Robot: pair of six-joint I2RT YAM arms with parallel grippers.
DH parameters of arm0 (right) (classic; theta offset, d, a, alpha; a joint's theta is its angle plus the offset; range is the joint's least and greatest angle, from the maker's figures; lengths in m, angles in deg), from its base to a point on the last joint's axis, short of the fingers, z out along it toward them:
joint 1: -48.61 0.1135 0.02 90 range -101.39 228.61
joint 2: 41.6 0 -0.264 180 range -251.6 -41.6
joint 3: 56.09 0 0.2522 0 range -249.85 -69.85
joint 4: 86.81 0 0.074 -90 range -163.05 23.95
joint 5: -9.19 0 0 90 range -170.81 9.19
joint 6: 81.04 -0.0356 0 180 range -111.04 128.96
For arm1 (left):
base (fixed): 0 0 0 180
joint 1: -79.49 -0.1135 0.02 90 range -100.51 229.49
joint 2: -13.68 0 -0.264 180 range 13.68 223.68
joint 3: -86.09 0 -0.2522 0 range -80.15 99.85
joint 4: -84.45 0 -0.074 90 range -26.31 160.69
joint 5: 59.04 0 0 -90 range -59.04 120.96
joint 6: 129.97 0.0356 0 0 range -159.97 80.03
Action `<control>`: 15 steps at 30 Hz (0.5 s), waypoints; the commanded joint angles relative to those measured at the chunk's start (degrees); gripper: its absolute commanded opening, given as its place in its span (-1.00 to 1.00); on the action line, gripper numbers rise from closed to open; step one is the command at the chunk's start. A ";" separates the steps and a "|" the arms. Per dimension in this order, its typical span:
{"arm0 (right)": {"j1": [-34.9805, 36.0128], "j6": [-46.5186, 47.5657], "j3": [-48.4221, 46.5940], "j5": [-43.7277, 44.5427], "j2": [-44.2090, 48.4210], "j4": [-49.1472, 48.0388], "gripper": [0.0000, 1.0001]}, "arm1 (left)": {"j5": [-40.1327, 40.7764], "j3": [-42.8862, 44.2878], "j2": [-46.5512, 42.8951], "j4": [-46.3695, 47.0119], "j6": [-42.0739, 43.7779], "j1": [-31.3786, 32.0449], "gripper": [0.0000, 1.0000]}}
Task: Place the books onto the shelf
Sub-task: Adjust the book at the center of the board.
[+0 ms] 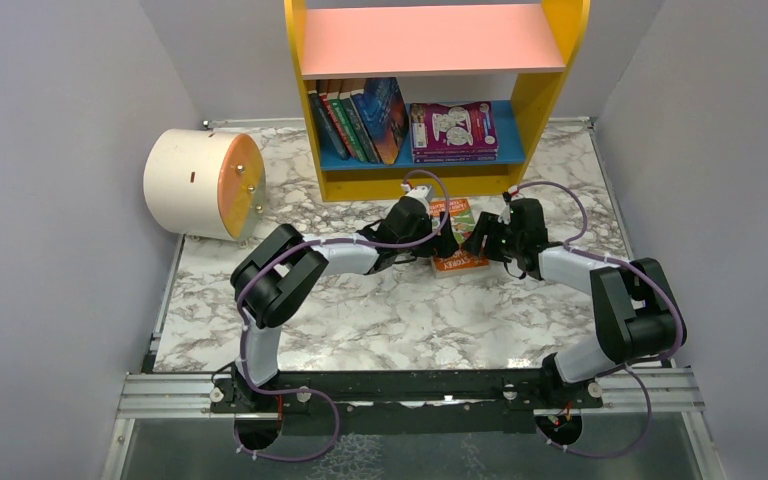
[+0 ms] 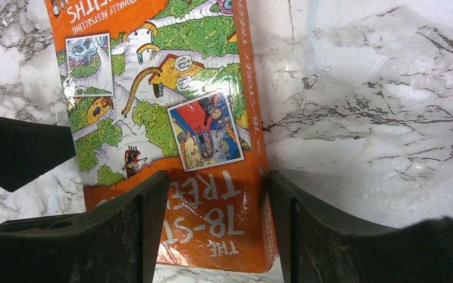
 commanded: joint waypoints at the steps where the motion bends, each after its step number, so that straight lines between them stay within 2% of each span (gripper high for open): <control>1: 0.76 -0.93 1.16 -3.95 -1.40 -0.89 0.20 | -2.13 2.09 -3.24 2.28 -0.22 0.49 0.64; 9: 0.78 -0.93 1.20 -4.51 -2.40 -1.70 0.19 | -1.58 1.96 -5.46 2.14 0.00 0.45 0.63; 15: 0.85 -1.02 1.28 -5.21 -2.13 -2.35 0.18 | -2.80 3.13 -2.27 2.15 -0.69 0.47 0.63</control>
